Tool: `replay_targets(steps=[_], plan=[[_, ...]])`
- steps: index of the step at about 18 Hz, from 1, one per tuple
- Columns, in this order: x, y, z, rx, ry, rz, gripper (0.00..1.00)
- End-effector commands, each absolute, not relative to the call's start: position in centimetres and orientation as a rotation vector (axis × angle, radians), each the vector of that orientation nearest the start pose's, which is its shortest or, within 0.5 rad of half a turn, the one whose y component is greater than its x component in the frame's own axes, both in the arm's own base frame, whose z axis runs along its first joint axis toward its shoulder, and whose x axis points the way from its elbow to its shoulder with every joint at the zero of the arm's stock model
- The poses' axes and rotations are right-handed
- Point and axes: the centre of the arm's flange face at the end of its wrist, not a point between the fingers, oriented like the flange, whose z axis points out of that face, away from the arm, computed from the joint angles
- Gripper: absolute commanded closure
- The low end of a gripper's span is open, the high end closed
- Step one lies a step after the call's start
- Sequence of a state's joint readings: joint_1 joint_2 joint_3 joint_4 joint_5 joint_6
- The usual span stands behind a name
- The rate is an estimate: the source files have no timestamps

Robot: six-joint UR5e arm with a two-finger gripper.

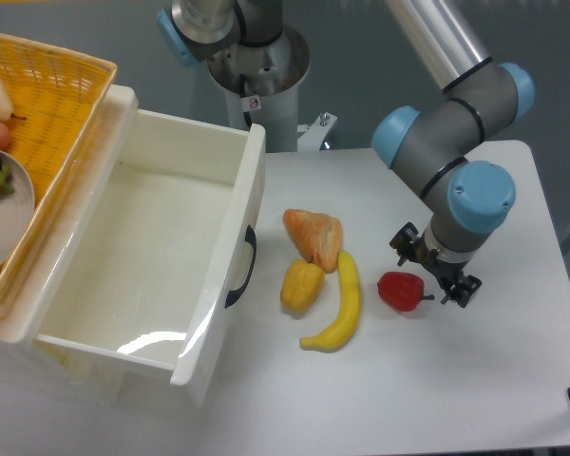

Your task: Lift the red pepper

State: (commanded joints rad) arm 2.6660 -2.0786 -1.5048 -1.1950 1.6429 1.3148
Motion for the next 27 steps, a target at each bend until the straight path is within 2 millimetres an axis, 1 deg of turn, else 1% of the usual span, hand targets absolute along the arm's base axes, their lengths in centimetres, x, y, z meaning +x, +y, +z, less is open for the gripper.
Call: replay_targets(steps=[2,4,6,8,9,11,13,15,17,19,23,27], plan=[[-52.0,40.7,25.9,-3.227,0.218,-0.064,0.00],[-51.4,40.5,26.3,-3.235,0.003,-0.053,0.00],[-51.0,40.3,26.1,-3.231,-0.193,-0.056,0.00],[-50.7,40.4,26.2,-3.217,-0.327,-0.053,0.00],[-50.6,40.5,26.2,-3.204,-0.406,-0.058,0.00],[-50.3,40.3,25.7,-3.158,-0.620,-0.087,0.00],[-50.5,40.1,25.6,-3.119,-0.782,-0.088,0.00],[-51.3,39.7,25.3,-3.086,-0.895,-0.077,0.00],[-52.2,39.2,24.6,-3.048,-1.003,-0.083,0.00],[-52.8,39.0,24.2,-2.983,-1.114,-0.093,0.00],[-53.5,39.4,23.3,-2.858,-1.336,-0.086,0.00],[-53.3,39.8,23.5,-2.755,-1.467,-0.133,0.00]])
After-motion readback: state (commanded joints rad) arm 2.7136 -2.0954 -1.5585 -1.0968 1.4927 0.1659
